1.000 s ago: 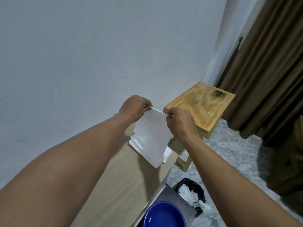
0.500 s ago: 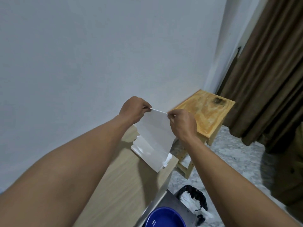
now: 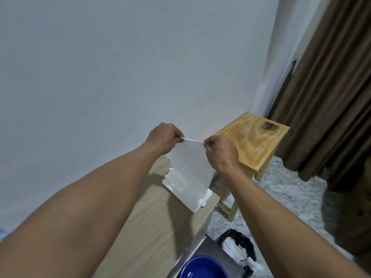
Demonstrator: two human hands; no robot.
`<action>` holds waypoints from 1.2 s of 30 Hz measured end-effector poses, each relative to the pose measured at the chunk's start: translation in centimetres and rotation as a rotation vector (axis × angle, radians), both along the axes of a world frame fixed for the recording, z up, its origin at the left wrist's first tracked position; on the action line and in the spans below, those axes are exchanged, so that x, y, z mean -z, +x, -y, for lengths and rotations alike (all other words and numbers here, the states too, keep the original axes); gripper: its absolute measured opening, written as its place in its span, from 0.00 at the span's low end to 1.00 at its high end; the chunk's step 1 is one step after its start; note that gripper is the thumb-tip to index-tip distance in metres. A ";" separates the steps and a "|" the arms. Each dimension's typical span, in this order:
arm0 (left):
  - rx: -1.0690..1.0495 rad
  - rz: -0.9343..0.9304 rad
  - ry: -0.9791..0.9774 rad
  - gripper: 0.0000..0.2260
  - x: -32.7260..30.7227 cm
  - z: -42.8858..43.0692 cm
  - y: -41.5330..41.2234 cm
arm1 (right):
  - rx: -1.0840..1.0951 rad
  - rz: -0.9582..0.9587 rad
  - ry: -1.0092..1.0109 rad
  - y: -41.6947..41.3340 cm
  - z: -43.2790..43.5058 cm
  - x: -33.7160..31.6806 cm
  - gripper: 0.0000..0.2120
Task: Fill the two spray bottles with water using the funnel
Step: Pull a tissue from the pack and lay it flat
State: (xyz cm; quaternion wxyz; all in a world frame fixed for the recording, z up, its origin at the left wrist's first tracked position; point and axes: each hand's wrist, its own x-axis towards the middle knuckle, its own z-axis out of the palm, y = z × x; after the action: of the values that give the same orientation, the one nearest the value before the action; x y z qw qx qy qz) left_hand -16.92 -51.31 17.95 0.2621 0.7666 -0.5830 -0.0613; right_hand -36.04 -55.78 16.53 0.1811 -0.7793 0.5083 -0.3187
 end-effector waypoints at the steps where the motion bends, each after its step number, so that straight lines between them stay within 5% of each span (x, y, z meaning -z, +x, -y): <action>1: -0.006 -0.021 -0.003 0.06 0.2 0.0 0.0 | -0.004 -0.009 0.000 0.0 0.0 0.3 0.10; 23: -0.031 -0.227 -0.080 0.06 -0.6 -1.1 -0.2 | 0.040 0.095 -0.043 0.2 -1.2 -0.8 0.11; 36: -0.023 -0.530 -0.146 0.05 -5.5 -15.4 4.6 | -0.426 0.312 0.153 1.5 -9.3 -5.7 0.08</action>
State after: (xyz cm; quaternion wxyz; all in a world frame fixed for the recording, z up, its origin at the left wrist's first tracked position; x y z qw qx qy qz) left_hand -12.32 -35.91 23.48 0.4609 0.7094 -0.4882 -0.2144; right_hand -34.51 -46.47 22.23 0.3785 -0.7941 0.3216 -0.3504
